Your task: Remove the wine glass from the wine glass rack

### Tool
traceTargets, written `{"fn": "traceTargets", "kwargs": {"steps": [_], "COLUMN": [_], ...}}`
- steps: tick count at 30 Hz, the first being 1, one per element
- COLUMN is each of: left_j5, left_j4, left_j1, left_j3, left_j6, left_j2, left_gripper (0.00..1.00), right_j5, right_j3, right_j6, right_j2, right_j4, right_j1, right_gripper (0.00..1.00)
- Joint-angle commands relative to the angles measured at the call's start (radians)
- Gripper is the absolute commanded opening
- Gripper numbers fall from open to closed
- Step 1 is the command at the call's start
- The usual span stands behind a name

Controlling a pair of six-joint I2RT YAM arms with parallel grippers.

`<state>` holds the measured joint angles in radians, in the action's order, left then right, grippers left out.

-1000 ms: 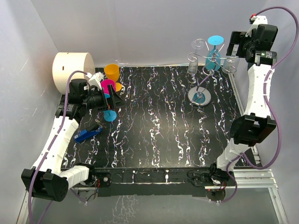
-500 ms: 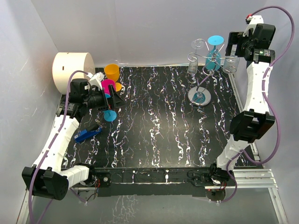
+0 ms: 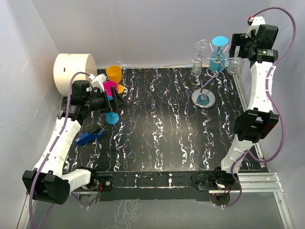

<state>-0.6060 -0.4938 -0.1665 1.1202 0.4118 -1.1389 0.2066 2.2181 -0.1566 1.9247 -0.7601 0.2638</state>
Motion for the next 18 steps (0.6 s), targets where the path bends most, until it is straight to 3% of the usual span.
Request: {"fn": "traceTargets", "kwargs": {"steps": [1, 14, 18], "left_j5": [-0.006, -0.002, 0.003], "left_j4": [0.007, 0.005, 0.002], "left_j1": [0.001, 0.002, 0.001], "left_j3": [0.029, 0.026, 0.024], "left_j6": [-0.01, -0.013, -0.016], "left_j2": [0.005, 0.002, 0.002], "left_gripper": [0.97, 0.97, 0.97], "right_j5": [0.005, 0.016, 0.016], "right_j3": [0.075, 0.089, 0.088], "right_j6": [-0.014, -0.012, -0.012], "right_j2": [0.006, 0.028, 0.031], "right_j4": [0.043, 0.044, 0.042], "right_j1": [-0.004, -0.013, -0.014], "right_gripper": [0.86, 0.82, 0.76]}}
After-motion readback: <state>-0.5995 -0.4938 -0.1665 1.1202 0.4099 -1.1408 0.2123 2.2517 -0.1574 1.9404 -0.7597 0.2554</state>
